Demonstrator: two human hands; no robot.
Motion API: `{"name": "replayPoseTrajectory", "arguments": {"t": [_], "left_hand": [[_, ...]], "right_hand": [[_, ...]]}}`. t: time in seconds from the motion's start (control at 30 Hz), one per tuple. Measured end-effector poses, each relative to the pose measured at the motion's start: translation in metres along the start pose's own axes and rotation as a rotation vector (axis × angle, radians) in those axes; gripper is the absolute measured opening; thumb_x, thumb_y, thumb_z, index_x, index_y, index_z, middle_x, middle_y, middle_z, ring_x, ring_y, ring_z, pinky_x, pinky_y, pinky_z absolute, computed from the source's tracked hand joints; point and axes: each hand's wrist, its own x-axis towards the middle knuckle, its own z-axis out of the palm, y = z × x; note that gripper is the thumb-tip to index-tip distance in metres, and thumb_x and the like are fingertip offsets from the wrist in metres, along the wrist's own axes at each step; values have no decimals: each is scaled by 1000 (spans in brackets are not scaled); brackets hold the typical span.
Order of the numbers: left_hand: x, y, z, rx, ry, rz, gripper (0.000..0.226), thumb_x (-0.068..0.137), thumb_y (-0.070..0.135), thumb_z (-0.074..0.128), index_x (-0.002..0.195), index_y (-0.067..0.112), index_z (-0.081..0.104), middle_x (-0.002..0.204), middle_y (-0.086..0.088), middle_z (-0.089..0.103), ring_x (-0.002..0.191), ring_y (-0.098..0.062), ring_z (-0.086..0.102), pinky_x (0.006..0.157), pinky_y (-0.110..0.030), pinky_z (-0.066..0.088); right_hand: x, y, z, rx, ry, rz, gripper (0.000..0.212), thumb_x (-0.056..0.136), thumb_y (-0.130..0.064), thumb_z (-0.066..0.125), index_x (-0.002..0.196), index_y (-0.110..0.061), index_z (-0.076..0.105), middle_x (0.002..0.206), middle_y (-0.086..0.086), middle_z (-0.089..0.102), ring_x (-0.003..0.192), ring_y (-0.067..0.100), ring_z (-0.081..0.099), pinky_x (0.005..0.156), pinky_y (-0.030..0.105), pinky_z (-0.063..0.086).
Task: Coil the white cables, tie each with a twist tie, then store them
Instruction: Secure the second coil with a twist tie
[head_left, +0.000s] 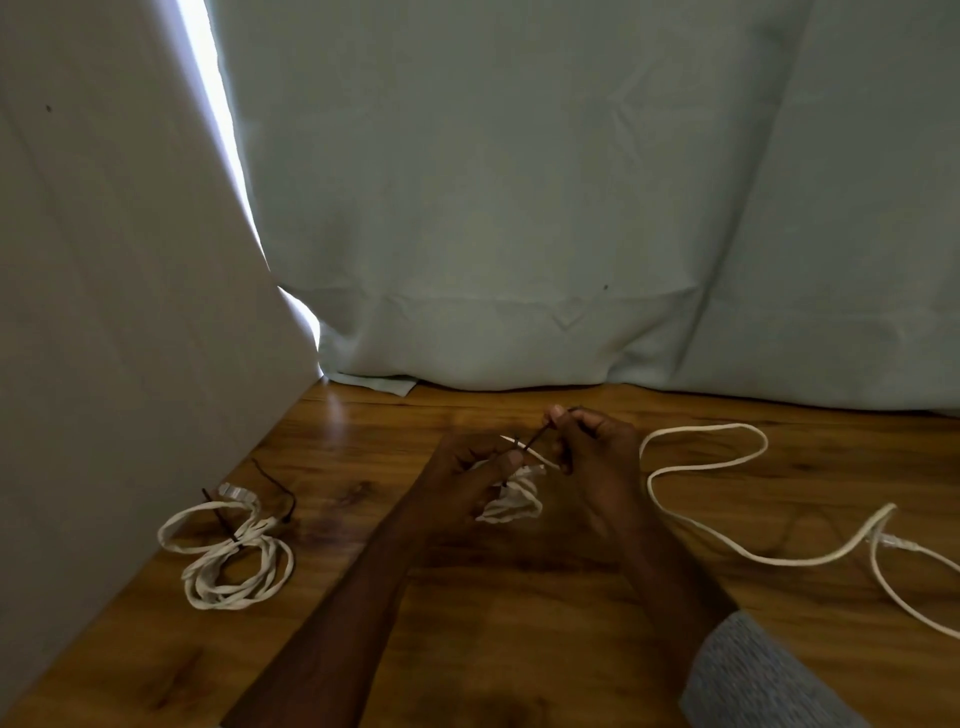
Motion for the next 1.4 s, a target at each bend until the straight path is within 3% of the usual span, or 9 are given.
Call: {"name": "replayPoseTrajectory", "arguments": {"t": [0.27,0.4,0.53,0.63,0.83,0.93,1.1,1.23,1.4], "left_hand": [[0,-4,-2,1,0,-97,24,100,12,52,103,0,73,50,11,46,41,-6,34,41,-20,25],[-2,-9,0,1,8,-161,25,101,13,52,98,0,73,53,3,47,40,-8,34,41,-20,25],[-2,-8,2,-17,21,-166,22,97,21,57,89,11,75,56,-10,43,37,-9,34,40,-19,27],[-2,-5,2,-15,17,-153,26,100,18,56,82,18,75,55,-11,44,36,-8,35,39,-19,26],[-4,-1,3,-9,43,-158,38,101,10,51,77,24,77,51,4,56,35,-4,41,38,-16,30],[-4,2,2,4,31,-118,28,101,9,50,83,6,73,56,4,62,39,-4,49,39,-16,34],[-4,6,-1,-34,14,-100,24,101,-1,43,93,-11,64,52,8,61,36,1,49,38,-12,35],[-4,6,-3,-72,20,-122,23,101,-2,43,104,-8,64,55,8,64,38,1,51,38,-11,36],[-2,0,-6,-79,53,-97,23,100,1,46,97,-1,68,55,5,63,35,-1,45,36,-13,33]], "right_hand": [[5,5,-5,64,126,89,22,95,-18,68,86,1,73,60,5,62,50,8,53,50,26,40],[3,-5,1,139,-93,20,20,100,-17,59,113,-10,73,95,1,77,62,4,58,49,19,42],[-2,-11,6,57,-339,-40,26,102,-9,54,109,-26,71,100,-2,78,71,3,63,55,19,47],[-8,-16,8,67,-399,-31,22,97,-6,61,107,-23,72,108,14,75,70,7,66,57,18,49],[-8,-18,4,-24,-346,-84,12,90,-5,71,95,-14,75,88,8,79,70,11,71,55,22,47],[-7,-17,1,-93,-383,-132,19,88,-2,72,92,-20,79,89,0,79,78,14,71,59,26,51],[-10,-19,0,-67,-470,-134,19,88,5,68,94,-11,78,80,-2,76,62,8,63,49,19,44],[-10,-17,-2,-44,-500,-153,17,88,6,67,94,-7,76,82,0,75,65,24,60,49,25,46],[-9,-16,-2,-48,-494,-151,16,89,8,65,93,-4,75,81,0,75,67,24,62,51,25,50]]}}
